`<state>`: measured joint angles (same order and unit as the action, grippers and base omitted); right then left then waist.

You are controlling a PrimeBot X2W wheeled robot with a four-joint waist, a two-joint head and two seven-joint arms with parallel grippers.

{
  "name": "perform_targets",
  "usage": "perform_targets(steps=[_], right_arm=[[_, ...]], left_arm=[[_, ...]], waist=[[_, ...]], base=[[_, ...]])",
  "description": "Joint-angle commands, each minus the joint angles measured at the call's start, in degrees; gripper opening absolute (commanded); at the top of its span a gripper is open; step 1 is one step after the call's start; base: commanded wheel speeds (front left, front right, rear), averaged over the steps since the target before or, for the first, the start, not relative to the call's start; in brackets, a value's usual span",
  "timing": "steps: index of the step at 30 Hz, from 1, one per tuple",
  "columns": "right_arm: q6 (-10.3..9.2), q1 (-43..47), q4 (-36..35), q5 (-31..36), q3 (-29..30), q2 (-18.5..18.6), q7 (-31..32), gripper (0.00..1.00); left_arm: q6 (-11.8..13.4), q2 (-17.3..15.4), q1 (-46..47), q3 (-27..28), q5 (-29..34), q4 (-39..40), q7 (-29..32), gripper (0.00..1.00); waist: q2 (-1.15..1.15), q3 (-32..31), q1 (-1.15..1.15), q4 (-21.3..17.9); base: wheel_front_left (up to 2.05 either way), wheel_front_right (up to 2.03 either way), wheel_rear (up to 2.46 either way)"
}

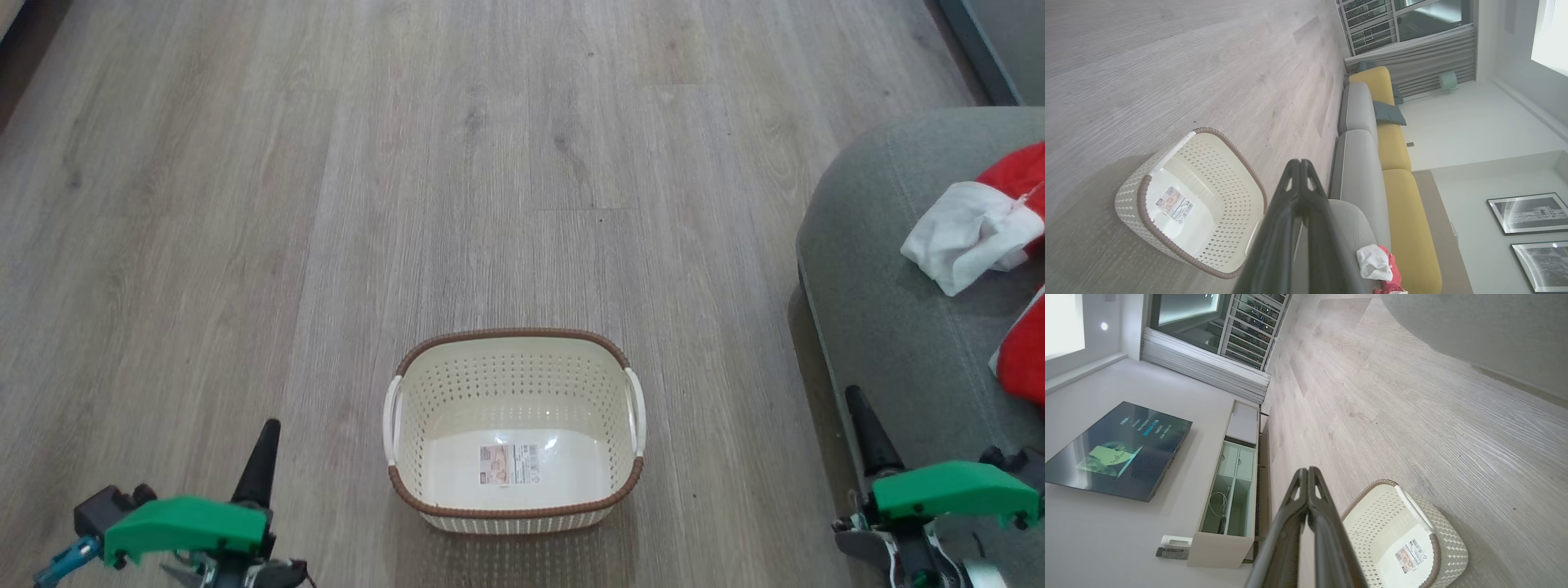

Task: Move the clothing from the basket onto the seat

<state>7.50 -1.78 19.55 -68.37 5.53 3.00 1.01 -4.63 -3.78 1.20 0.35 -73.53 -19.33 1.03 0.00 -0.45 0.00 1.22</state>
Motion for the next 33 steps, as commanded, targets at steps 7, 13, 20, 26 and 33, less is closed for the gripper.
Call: perform_targets(steps=[7,13,20,26,33], right_arm=[[-0.01,-3.21,-2.95,-5.86,-0.27,0.06,1.37,0.0],[-0.01,-3.5,-3.57,-10.19,0.04,0.01,2.37,0.0],[-0.01,-3.88,-4.4,-15.93,0.45,-0.05,3.69,0.0],[-0.01,-4.17,-5.02,-20.26,0.76,-0.09,4.69,0.0],[-0.01,-4.41,-5.52,-23.78,1.0,-0.13,5.49,0.0]], left_arm=[[-0.98,0.13,3.8,2.88,-4.56,2.91,1.39,0.0],[-1.43,0.32,4.09,3.68,-7.96,3.47,2.38,0.0],[-2.04,0.57,4.47,4.74,-12.47,4.23,3.69,0.0],[-2.49,0.75,4.76,5.54,-15.86,4.8,4.67,0.0],[-2.86,0.91,5.0,6.19,-18.62,5.26,5.48,0.0]], waist=[[0.0,0.14,0.0,-0.26],[0.0,0.26,0.0,-0.49],[0.0,0.41,0.0,-0.8],[0.0,0.53,0.0,-1.03],[0.0,0.63,0.0,-1.22]], base=[[0.0,0.0,0.0],[0.0,0.0,0.0],[0.0,0.0,0.0],[0.0,0.0,0.0],[0.0,0.0,0.0]])
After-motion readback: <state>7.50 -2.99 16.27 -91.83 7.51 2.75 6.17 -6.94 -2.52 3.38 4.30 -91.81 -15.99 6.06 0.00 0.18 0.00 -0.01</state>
